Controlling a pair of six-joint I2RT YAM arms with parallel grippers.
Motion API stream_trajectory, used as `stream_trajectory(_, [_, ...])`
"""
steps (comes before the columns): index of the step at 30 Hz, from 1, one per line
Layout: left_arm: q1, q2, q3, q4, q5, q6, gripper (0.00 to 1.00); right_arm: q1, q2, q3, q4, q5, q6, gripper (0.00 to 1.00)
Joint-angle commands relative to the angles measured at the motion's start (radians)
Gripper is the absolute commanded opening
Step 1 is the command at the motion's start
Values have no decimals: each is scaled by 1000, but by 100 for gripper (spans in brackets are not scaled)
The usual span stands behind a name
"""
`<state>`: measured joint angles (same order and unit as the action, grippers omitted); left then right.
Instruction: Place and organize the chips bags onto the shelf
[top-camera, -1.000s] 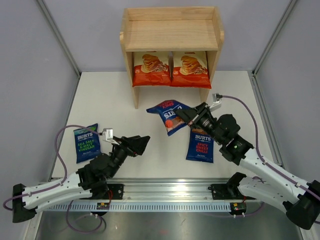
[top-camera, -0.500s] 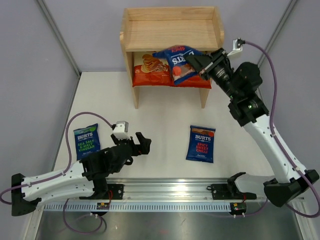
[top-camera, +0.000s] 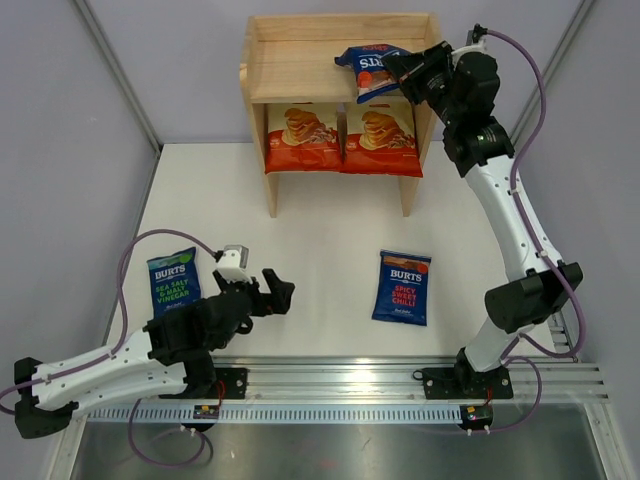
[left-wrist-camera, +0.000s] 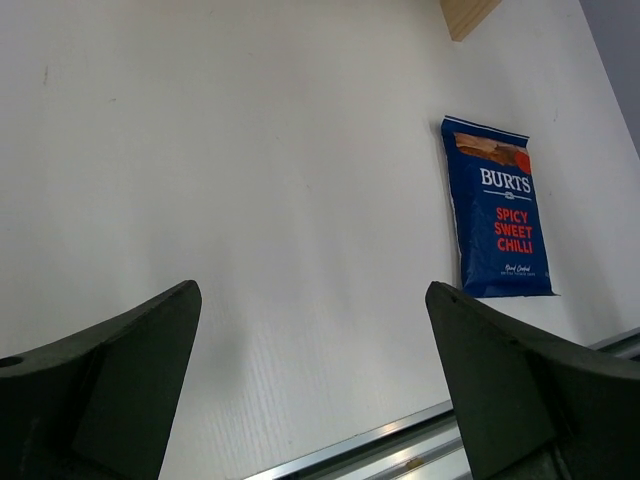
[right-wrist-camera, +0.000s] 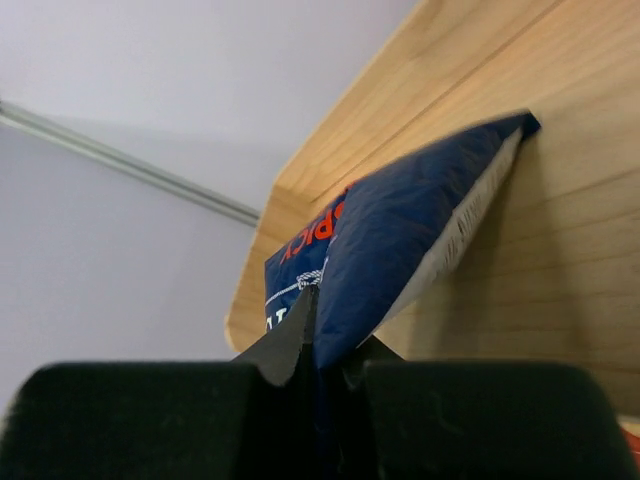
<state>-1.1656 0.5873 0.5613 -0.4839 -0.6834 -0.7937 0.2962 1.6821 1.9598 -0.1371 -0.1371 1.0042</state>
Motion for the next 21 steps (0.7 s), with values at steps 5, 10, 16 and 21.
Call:
stream_trajectory(5, [3,-78,55,-67,-5,11,99,-5,-18,-2,-71,233,28,8])
stream_trajectory(10, [3,-93,61,-87,5,14,99,-5,-32,-4,-188,347,56,7])
stream_trajectory(16, [3,-75,69,-85,15,14,99,-3,-10,33,-271,393,143,9])
stream_trajectory(21, [3,-67,83,-114,16,2,99,3,42,124,-326,427,188,14])
